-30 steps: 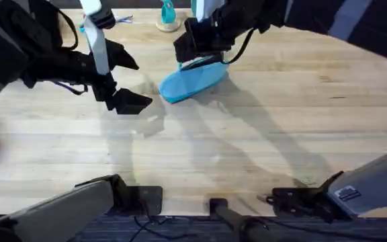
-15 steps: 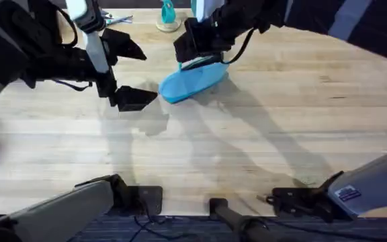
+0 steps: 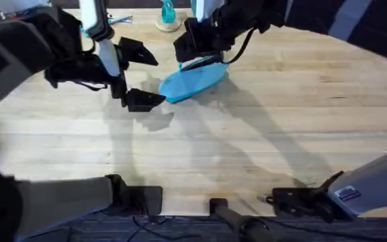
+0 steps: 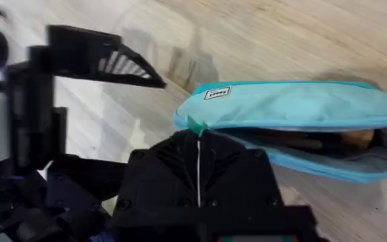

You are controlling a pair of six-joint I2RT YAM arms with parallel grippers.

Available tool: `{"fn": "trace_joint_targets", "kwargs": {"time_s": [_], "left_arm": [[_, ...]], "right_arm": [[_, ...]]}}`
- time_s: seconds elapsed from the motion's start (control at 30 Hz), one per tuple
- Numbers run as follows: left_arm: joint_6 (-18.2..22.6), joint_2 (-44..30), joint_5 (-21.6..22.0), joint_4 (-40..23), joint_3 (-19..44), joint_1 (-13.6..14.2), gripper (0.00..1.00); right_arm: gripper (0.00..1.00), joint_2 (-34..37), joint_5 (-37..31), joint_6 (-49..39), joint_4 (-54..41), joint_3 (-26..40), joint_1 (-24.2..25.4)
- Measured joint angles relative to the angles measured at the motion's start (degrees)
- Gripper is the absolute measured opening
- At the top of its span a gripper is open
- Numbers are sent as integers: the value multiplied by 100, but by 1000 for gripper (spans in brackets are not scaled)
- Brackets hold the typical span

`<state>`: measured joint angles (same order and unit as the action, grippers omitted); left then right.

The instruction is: Unzip the bag, pick up the pens from the table one at a time and place them inside, then zip the bag closed.

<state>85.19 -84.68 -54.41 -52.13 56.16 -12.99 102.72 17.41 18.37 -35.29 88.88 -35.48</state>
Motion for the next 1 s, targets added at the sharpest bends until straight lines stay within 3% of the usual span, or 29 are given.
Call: {"fn": "trace_joint_targets", "kwargs": {"time_s": [0.33,0.57,0.6,0.83,0.87,1.0], "left_arm": [[13,-874,-225,286,0,408,995],[15,-1089,-287,466,0,546,992],[11,-1089,-298,497,0,546,945],[33,-1089,-304,687,0,546,139],[37,-1089,-299,688,0,546,70],[31,-1089,-287,696,0,546,47]], "right_arm": [[30,0,0,0,2,0,0],[29,0,0,0,4,0,0],[29,0,0,0,4,0,0],[30,0,2,0,-28,0,0],[30,0,2,0,-28,0,0],[30,-1,2,0,-20,0,0]]}}
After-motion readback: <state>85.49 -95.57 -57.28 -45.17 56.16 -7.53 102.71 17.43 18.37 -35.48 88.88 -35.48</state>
